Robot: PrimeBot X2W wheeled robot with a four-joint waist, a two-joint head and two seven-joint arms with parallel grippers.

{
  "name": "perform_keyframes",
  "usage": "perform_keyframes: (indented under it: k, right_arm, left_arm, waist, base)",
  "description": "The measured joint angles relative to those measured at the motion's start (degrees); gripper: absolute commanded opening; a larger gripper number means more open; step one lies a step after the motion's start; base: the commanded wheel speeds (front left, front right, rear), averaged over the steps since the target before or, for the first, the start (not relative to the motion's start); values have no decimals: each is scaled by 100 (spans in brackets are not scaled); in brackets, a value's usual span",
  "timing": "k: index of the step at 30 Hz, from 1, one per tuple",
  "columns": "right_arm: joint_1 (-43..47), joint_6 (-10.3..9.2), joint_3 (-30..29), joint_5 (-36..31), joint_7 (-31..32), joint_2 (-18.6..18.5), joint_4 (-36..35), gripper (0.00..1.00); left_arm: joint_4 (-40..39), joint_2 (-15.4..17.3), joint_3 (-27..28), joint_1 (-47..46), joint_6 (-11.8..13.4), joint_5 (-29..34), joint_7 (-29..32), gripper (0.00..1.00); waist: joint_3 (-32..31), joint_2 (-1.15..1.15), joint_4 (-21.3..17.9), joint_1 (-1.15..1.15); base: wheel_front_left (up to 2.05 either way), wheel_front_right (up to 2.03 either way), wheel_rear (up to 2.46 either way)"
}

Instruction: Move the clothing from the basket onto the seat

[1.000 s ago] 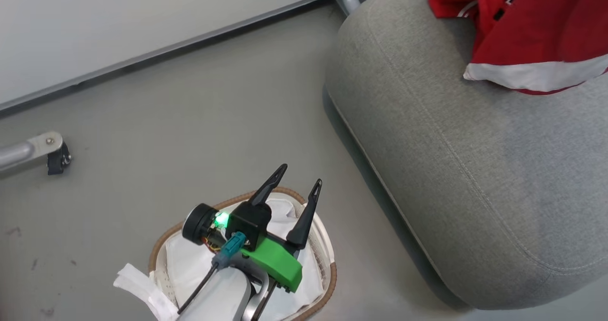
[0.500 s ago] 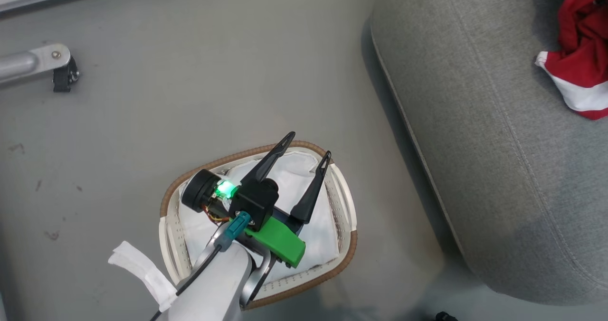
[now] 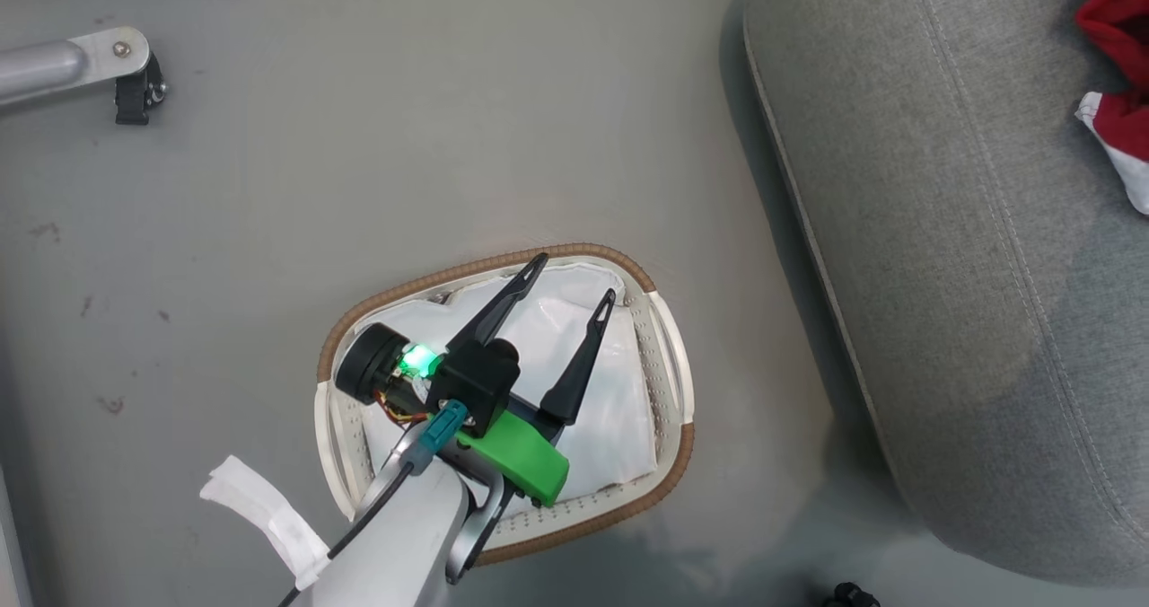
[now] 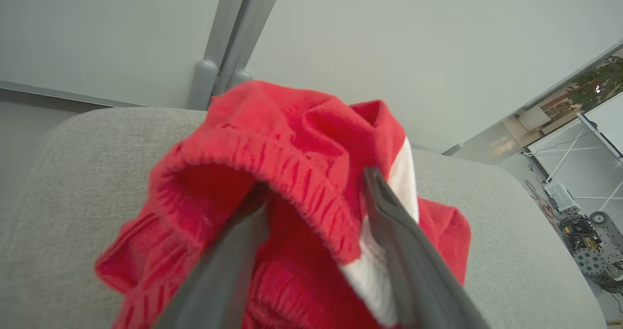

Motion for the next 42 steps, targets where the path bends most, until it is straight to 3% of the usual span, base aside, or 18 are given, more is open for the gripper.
perform_keyframes:
  k: [14, 25, 34, 42]
  right_arm:
    - [1498, 0, 455, 547, -24, 220, -1015, 100]
    - [2068, 0, 519, 802, -24, 471, -1681, 100]
    - [2752, 0, 269, 822, -33, 1155, -2312, 100]
    - [3468, -1, -34, 825, -33, 2062, -2774, 100]
  left_arm:
    - [-142, -83, 320, 310, 53, -312, 0, 100]
    - [-156, -196, 935, 701, 253, -672, 0, 100]
    - [-172, -212, 2025, 1239, 495, -913, -3, 100]
    - [-211, -218, 2676, 1772, 488, -942, -3, 100]
  waist:
    - [-819, 0, -153, -1]
    - [-1644, 0, 27, -1]
    - [-2208, 0, 532, -1]
    - [-2580, 0, 976, -1]
  base:
    - [0, 0, 0]
    - [0, 0, 0]
    - [0, 0, 0]
    - [0, 0, 0]
